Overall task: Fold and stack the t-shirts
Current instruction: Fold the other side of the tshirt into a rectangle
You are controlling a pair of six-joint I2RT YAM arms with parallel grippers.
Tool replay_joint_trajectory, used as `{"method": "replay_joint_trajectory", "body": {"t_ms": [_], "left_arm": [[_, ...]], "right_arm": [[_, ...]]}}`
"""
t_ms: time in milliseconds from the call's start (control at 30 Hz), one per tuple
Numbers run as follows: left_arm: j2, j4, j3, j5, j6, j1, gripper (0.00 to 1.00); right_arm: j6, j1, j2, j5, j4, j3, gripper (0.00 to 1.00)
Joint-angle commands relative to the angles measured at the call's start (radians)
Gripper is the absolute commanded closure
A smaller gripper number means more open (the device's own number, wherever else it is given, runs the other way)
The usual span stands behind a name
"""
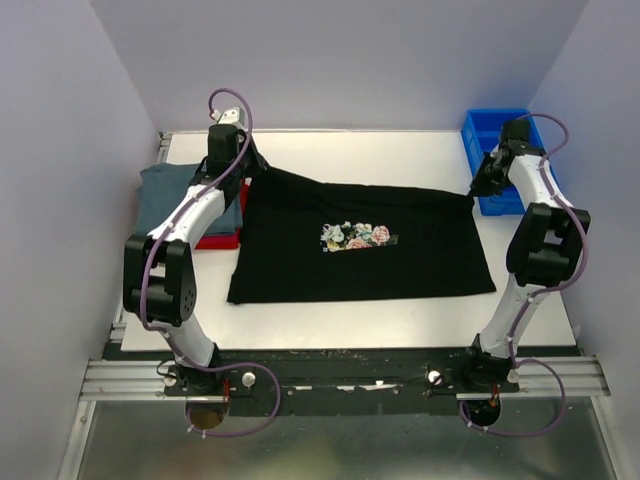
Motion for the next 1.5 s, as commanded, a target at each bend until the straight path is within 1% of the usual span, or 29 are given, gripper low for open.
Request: {"method": "replay_joint_trajectory", "body": {"t_ms": [0, 233, 267, 400, 567, 733, 900, 1000, 1100, 1167, 1333, 1467], "left_arm": [[-0.107, 0.009, -0.050, -0.085, 0.016, -0.032, 1.00], [-0.234, -0.008, -0.158, -0.205, -0.023, -0.053, 1.00], [-0.255, -0.029, -0.176, -0.228, -0.034, -0.061, 1.00], [-0.344, -0.020, -0.263, -0.305, -0.076, -0.086, 1.00], [-0.430, -0.029, -0.331, -0.349, -0.080, -0.129, 1.00], [-0.503, -0.084, -0.380, -0.431, -0.086, -0.185, 1.00], [-0.553, -0.160, -0.438, -0.472, -0.131, -0.219, 1.00], [-0.576, -0.216, -0.480, -0.486, -0.169, -0.233, 1.00], [-0.622, -0.232, -0.561, -0.492, -0.204, -0.241, 1.00], [-0.648, -0.227, -0.609, -0.475, -0.218, -0.242, 1.00], [-0.676, -0.243, -0.693, -0.406, -0.277, -0.251, 1.00], [-0.702, -0.259, -0.773, -0.356, -0.336, -0.262, 1.00]], "right_arm": [[0.000, -0.008, -0.107, 0.008, 0.038, -0.048, 0.99], [0.023, -0.014, -0.184, 0.031, 0.055, -0.119, 0.99], [0.027, -0.017, -0.193, 0.033, 0.057, -0.133, 0.99], [0.037, -0.028, -0.238, 0.025, 0.078, -0.183, 0.99], [0.045, -0.036, -0.271, 0.030, 0.084, -0.223, 0.99], [0.050, -0.040, -0.314, 0.045, 0.093, -0.266, 0.99], [0.056, -0.046, -0.351, 0.063, 0.110, -0.320, 0.99], [0.060, -0.048, -0.363, 0.066, 0.121, -0.354, 0.99], [0.071, -0.049, -0.385, 0.083, 0.147, -0.400, 0.99], [0.079, -0.051, -0.403, 0.111, 0.178, -0.441, 0.99], [0.097, -0.051, -0.400, 0.111, 0.225, -0.513, 0.99], [0.126, -0.056, -0.412, 0.157, 0.271, -0.588, 0.99]]}}
